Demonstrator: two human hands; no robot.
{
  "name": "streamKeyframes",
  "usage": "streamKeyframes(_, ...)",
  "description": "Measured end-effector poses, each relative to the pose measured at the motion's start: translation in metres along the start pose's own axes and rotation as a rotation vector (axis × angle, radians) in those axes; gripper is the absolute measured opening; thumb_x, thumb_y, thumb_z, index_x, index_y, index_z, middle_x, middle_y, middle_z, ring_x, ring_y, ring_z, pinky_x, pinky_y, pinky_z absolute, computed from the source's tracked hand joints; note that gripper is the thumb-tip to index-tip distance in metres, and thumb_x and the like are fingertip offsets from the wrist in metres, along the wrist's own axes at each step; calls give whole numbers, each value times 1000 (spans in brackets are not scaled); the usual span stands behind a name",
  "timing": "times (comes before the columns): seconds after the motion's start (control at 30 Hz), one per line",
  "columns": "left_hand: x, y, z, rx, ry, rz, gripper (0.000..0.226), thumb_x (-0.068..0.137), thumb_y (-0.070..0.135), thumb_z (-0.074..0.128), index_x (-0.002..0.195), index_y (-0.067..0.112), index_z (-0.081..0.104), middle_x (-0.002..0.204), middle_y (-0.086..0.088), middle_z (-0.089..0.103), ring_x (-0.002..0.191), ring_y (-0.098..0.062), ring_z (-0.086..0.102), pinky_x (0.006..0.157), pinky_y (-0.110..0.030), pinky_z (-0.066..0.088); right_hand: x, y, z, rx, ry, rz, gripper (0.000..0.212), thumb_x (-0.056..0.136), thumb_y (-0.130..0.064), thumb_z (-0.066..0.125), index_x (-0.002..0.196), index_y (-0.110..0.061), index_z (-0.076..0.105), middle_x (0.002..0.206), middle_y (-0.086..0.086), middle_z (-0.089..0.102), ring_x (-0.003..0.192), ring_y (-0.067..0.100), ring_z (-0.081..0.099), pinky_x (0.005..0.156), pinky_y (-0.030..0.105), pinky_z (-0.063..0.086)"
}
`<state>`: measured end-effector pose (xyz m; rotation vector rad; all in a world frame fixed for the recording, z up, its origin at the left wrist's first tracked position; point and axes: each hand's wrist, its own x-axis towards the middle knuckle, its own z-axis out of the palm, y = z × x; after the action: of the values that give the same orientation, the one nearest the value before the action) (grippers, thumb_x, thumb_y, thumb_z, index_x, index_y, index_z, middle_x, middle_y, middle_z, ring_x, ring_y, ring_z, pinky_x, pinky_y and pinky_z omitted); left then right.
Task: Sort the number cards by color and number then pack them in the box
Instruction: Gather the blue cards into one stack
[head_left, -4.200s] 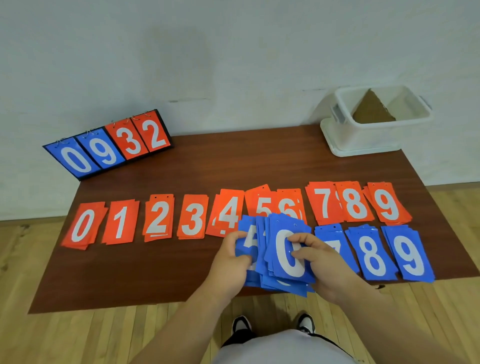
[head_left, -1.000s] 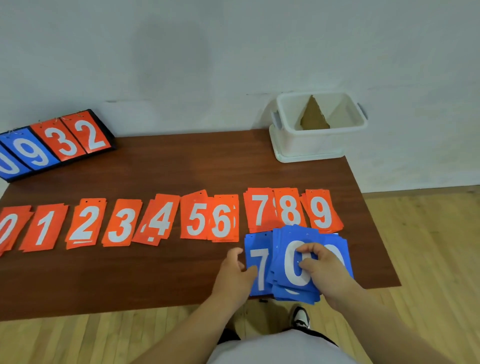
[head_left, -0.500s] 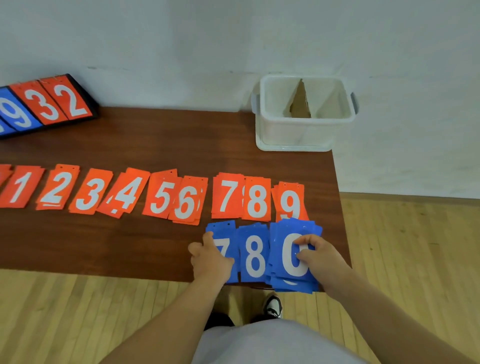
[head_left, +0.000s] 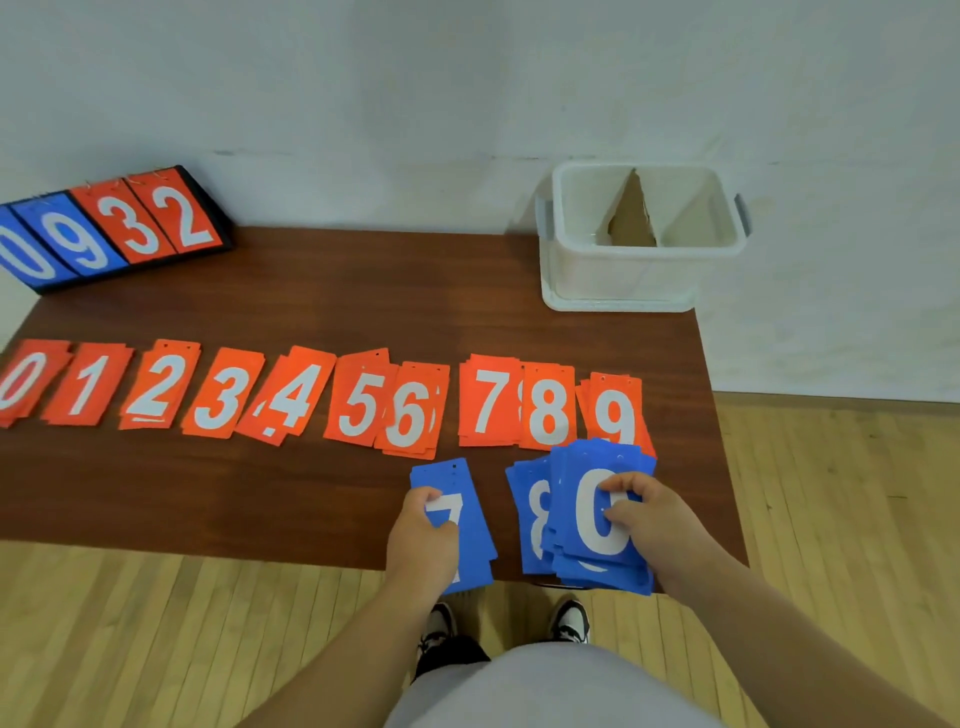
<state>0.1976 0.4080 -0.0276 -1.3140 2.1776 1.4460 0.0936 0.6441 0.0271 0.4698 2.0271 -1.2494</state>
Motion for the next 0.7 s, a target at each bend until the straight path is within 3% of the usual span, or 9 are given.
streamKeyframes(0.07, 0, 3, -16, -14, -36, 26, 37, 98, 4, 49, 123, 30, 52, 103, 1, 58, 74, -24, 64, 40, -20, 40, -4, -7, 16, 58, -17, 10, 24, 97, -7, 58, 103, -27, 70, 116, 4, 61, 100, 32, 66, 87, 56, 59)
streamKeyframes(0.17, 0, 10, -37, -38, -144, 103, 37, 95, 4, 52, 119, 33, 54, 106, 8, 59, 85, -28, 68, 57, -37, 57, -13, -21, 39, 243, -91, 31, 27, 97, 0, 56, 106, -20, 72, 118, 9, 66, 101, 35, 68, 86, 52, 60)
streamKeyframes(0.3, -1, 23, -56, -138, -289, 200, 34, 93, 6, 66, 111, 34, 58, 113, 8, 67, 94, -11, 69, 67, -25, 59, -26, -38, 65, 400, -139, -6, 28, 93, 2, 56, 107, -16, 72, 118, 11, 70, 103, 35, 69, 82, 45, 59)
streamKeyframes(0.43, -3, 34, -67, -259, -387, 243, 35, 93, 4, 70, 113, 31, 61, 111, 3, 74, 96, -15, 73, 80, -36, 62, -38, -45, 86, 486, -122, -37, 28, 93, 2, 56, 105, -16, 72, 119, 9, 70, 105, 36, 69, 77, 42, 59)
streamKeyframes(0.53, -7, 43, -72, -272, -436, 287, 34, 97, 5, 64, 114, 34, 61, 108, 6, 74, 98, -16, 72, 79, -32, 61, -44, -41, 97, 469, -48, -51, 28, 94, 2, 55, 104, -18, 71, 115, 9, 71, 102, 34, 70, 72, 41, 58)
streamKeyframes(0.7, -14, 49, -68, -159, -515, 345, 28, 108, 19, 45, 120, 41, 57, 120, 19, 59, 105, -6, 62, 85, -27, 57, -53, -23, 104, 391, 79, -30, 22, 96, -3, 56, 104, -19, 69, 110, 11, 72, 96, 34, 72, 83, 49, 60)
